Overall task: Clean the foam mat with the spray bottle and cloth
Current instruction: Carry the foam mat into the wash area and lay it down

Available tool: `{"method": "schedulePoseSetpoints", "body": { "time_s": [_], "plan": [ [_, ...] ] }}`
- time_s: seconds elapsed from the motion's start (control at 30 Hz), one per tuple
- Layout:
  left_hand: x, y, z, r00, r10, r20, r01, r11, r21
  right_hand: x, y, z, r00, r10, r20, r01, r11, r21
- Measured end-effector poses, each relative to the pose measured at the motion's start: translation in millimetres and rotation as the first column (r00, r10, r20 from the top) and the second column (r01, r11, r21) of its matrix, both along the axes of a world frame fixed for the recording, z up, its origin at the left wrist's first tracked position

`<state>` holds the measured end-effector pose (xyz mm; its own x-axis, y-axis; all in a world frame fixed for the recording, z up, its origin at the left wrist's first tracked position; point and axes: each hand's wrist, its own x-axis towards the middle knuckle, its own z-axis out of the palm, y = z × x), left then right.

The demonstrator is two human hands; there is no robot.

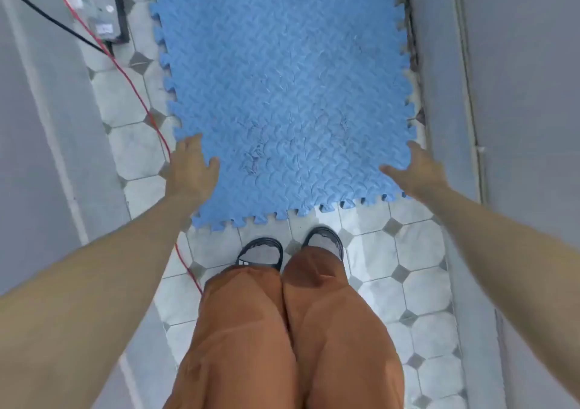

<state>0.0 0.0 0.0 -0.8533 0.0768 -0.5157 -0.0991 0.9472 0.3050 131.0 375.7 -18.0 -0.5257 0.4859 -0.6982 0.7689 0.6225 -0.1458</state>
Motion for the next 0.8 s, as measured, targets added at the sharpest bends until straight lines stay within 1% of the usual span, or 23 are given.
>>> {"method": "schedulePoseSetpoints", "body": {
  "time_s": [0.07,0.13,0.2,0.33,0.43,0.53,0.6,0.63,0.7,0.77,0.8],
  "plan": [
    [2.5,-5.6,-40.0,0.999,-0.019,-0.027,0.017,0.998,-0.063,5.7,8.2,-36.6,1.0,-0.002,-0.005,0.002,0.999,0.045],
    [5.2,-14.7,-73.3,0.999,-0.031,-0.016,0.028,0.989,-0.147,13.3,14.5,-65.8,0.999,-0.043,0.016,0.042,0.998,0.046],
    [3.7,-19.3,-99.0,1.0,0.003,-0.02,-0.007,0.976,-0.217,15.8,21.9,-91.2,0.997,-0.071,0.039,0.068,0.996,0.054],
    [0.3,-21.0,-130.0,0.978,0.209,-0.028,-0.208,0.931,-0.299,20.0,31.9,-122.4,0.987,-0.159,-0.012,0.159,0.987,0.025],
    [-1.4,-23.4,-141.0,0.927,0.374,-0.029,-0.366,0.886,-0.284,23.8,31.9,-129.4,0.964,-0.249,-0.088,0.252,0.968,0.019],
    [-3.8,-27.2,-146.8,0.849,0.528,0.002,-0.515,0.831,-0.211,18.6,36.7,-120.5,0.938,-0.334,-0.089,0.336,0.942,0.009],
    [-9.6,-29.6,-141.2,0.797,0.603,0.003,-0.587,0.777,-0.227,16.8,50.0,-117.7,0.921,-0.382,-0.073,0.384,0.923,0.03],
    [-13.1,-31.8,-135.4,0.782,0.624,0.006,-0.604,0.759,-0.242,16.0,55.6,-114.0,0.913,-0.403,-0.067,0.405,0.914,0.03],
    [-19.1,-36.3,-114.9,0.758,0.651,0.039,-0.622,0.74,-0.256,9.4,52.2,-86.1,0.902,-0.428,-0.062,0.43,0.903,0.022],
    [-25.1,-39.8,-86.0,0.737,0.673,0.063,-0.646,0.728,-0.229,7.1,49.7,-60.3,0.895,-0.435,-0.099,0.438,0.899,0.014],
    [-28.7,-42.0,-69.1,0.742,0.668,0.064,-0.643,0.735,-0.216,7.7,46.8,-46.2,0.89,-0.443,-0.106,0.447,0.894,0.019]
  ]
}}
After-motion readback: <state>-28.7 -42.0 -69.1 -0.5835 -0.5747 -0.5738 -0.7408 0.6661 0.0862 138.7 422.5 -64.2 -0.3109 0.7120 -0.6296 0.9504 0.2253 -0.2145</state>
